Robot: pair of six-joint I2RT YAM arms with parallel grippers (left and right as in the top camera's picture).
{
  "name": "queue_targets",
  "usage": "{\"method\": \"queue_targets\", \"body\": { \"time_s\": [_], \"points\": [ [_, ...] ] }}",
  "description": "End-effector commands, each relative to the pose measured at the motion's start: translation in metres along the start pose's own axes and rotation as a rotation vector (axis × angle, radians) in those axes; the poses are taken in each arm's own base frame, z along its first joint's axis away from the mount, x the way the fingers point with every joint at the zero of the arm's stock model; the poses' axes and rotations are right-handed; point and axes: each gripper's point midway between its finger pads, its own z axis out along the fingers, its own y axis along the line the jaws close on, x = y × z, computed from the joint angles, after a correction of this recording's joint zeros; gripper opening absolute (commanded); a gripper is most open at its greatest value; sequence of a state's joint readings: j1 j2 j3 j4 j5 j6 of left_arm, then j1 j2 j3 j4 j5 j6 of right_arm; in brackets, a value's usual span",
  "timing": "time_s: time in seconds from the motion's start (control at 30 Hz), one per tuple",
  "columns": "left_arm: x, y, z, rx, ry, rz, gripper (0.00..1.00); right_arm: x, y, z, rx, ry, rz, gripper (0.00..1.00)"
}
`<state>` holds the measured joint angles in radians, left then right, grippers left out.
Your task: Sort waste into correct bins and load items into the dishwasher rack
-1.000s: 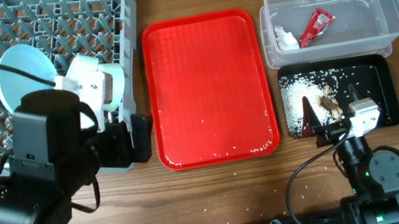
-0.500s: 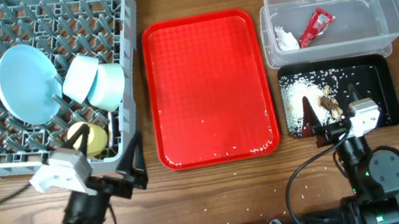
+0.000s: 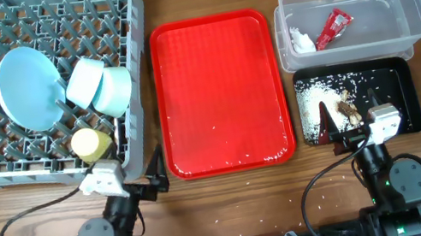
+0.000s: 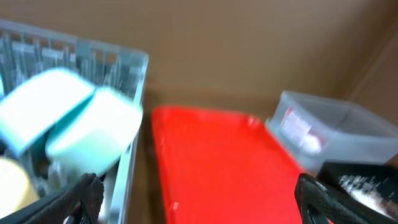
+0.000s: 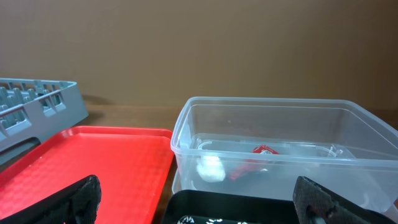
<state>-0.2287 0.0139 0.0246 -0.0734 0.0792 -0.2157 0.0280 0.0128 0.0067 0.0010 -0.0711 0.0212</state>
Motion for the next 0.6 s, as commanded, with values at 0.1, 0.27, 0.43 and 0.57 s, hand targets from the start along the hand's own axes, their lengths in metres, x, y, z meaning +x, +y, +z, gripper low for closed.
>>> {"method": "queue_targets", "body": {
  "time_s": [0.1, 0.27, 0.43, 0.57],
  "points": [
    [0.0045, 0.0066, 0.0006, -0.028, -0.002, -0.003, 1.00, -0.0019, 0.0005, -0.0004, -0.005, -0.010, 0.005, 1.00],
    [0.0045, 0.0066, 0.0006, -0.028, -0.002, -0.003, 0.99, -0.0019, 0.0005, -0.0004, -0.005, -0.010, 0.005, 1.00],
    [0.0045, 0.0066, 0.0006, -0.028, -0.002, -0.003, 1.00, -0.0019, 0.0005, -0.0004, -0.005, -0.010, 0.005, 1.00],
    [0.0045, 0.0066, 0.0006, -0.028, -0.002, -0.003, 1.00, -0.0019, 0.0005, -0.0004, -0.004, -0.010, 0.005, 1.00]
  ]
}}
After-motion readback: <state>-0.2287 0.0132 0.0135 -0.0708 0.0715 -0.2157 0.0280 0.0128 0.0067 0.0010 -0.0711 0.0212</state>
